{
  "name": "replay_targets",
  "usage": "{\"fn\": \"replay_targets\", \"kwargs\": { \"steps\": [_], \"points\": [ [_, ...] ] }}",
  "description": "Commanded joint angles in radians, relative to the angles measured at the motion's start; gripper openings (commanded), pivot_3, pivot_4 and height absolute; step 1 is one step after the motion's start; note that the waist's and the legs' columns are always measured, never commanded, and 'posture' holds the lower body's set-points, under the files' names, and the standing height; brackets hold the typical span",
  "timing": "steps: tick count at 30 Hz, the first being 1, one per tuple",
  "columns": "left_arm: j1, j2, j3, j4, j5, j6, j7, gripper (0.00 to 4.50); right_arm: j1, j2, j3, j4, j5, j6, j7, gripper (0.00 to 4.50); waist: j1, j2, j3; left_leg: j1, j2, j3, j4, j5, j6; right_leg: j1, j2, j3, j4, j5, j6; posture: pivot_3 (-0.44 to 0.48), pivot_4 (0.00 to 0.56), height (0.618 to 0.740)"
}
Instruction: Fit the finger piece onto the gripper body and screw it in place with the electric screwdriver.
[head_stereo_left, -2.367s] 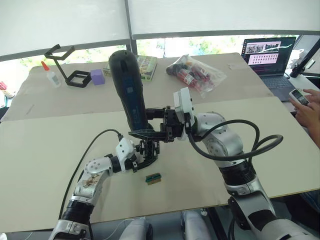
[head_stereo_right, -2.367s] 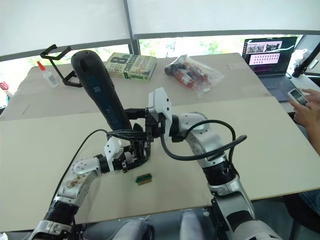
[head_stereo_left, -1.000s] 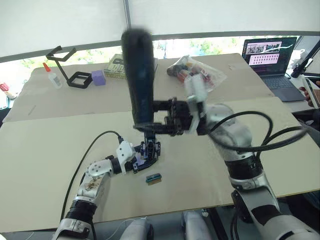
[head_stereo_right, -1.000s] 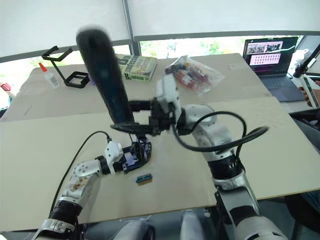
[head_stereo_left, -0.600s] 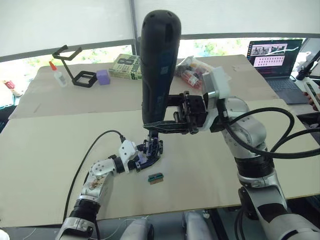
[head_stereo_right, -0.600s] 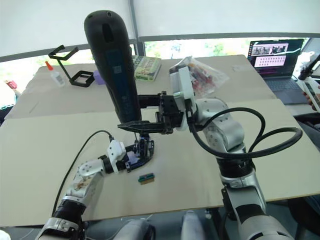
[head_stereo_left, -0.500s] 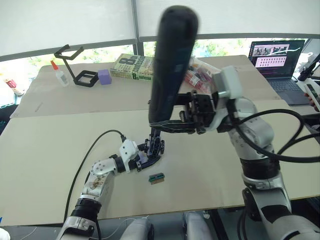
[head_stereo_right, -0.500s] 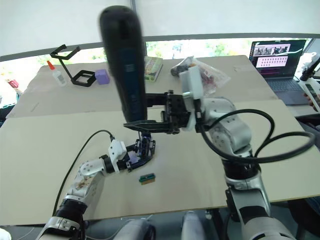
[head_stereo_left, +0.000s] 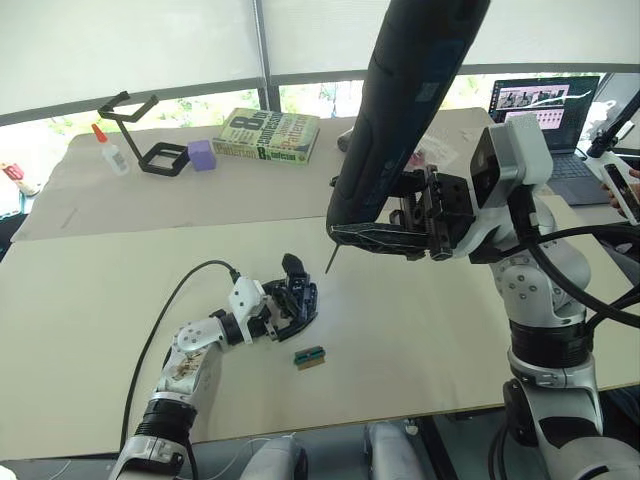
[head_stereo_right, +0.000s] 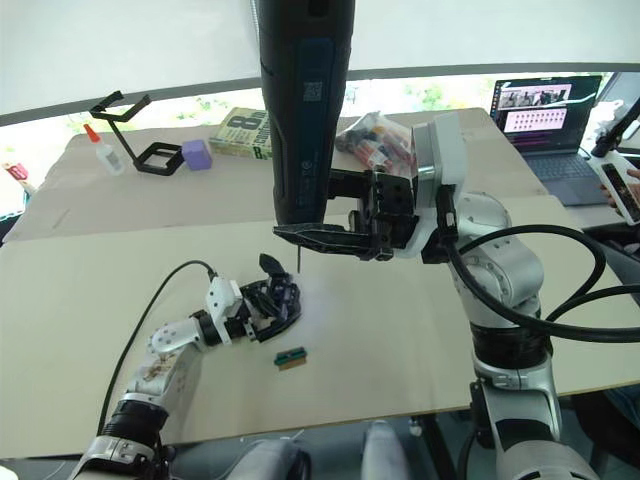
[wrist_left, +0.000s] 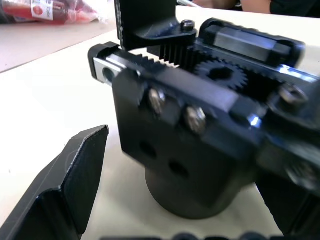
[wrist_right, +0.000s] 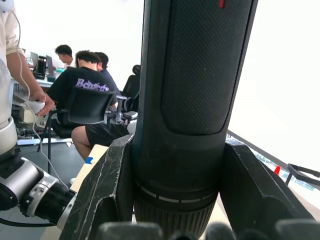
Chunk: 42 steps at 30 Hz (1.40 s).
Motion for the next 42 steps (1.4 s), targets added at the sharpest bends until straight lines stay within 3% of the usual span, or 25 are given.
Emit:
{"fn": "replay_targets", "kwargs": {
  "steps": [1,9,18,24,27,32,37,42],
  "points": [
    [0.024,0.019,0.012,-0.054,-0.019,0.049,0.004,4.46,-0.011,-0.014,-0.043,-0.039,0.037,-0.001,-0.011,1.98,0.001,0.0,0.0,0.0,0.0,0.0,0.0,0.0,0.0,0.0,0.0,0.0,0.0,0.0,0.0,0.0,0.15,0.74],
    [0.114,0.103,0.081,-0.189,-0.094,0.109,-0.036,4.46,0.036,-0.111,-0.108,-0.031,0.04,0.007,0.012,1.98,0.002,-0.001,0.002,-0.001,0.0,0.0,0.0,0.0,0.0,-0.001,0.0,0.0,-0.001,0.0,0.0,0.0,0.15,0.74],
    [0.371,0.321,0.31,-0.354,-0.31,0.152,-0.246,4.46,0.21,-0.299,-0.269,-0.027,0.015,-0.027,0.052,1.98,0.004,-0.003,0.005,-0.006,0.001,0.0,-0.001,-0.001,0.001,-0.004,0.0,0.0,-0.001,0.0,0.0,0.0,0.15,0.74],
    [0.534,0.411,0.475,-0.285,-0.297,0.015,-0.405,4.46,0.413,-0.365,-0.383,-0.017,-0.013,-0.085,0.113,1.98,0.006,-0.004,0.005,-0.005,0.001,0.0,-0.001,-0.001,0.002,-0.002,0.0,-0.001,-0.002,0.0,0.0,0.0,0.15,0.74],
    [0.559,0.432,0.518,-0.219,-0.28,-0.027,-0.423,4.46,0.465,-0.351,-0.384,-0.043,-0.005,-0.1,0.11,1.98,0.004,-0.002,0.006,-0.005,0.001,0.001,-0.001,-0.001,0.002,-0.002,0.0,-0.001,-0.003,0.0,0.0,0.0,0.15,0.74],
    [0.582,0.418,0.484,-0.28,-0.311,-0.056,-0.519,4.46,0.438,-0.296,-0.31,-0.143,0.056,-0.057,0.069,1.98,0.001,-0.002,0.007,0.0,0.003,0.003,-0.001,-0.004,0.006,0.001,0.0,0.0,-0.002,0.0,-0.001,0.0,0.15,0.74],
    [0.529,0.362,0.379,-0.379,-0.294,-0.04,-0.484,4.46,0.379,-0.212,-0.157,-0.26,0.11,0.0,0.007,1.98,0.004,-0.003,0.008,-0.001,0.003,0.003,-0.001,-0.003,0.004,0.001,0.0,0.0,-0.002,0.0,-0.001,0.0,0.15,0.74],
    [0.459,0.338,0.199,-0.363,-0.107,-0.076,-0.423,4.46,0.331,-0.124,-0.001,-0.275,0.069,0.007,-0.019,1.98,0.006,-0.004,0.008,-0.001,0.001,0.002,-0.001,-0.003,0.003,0.001,-0.001,0.0,-0.002,0.0,-0.001,0.0,0.15,0.74]
  ]
}}
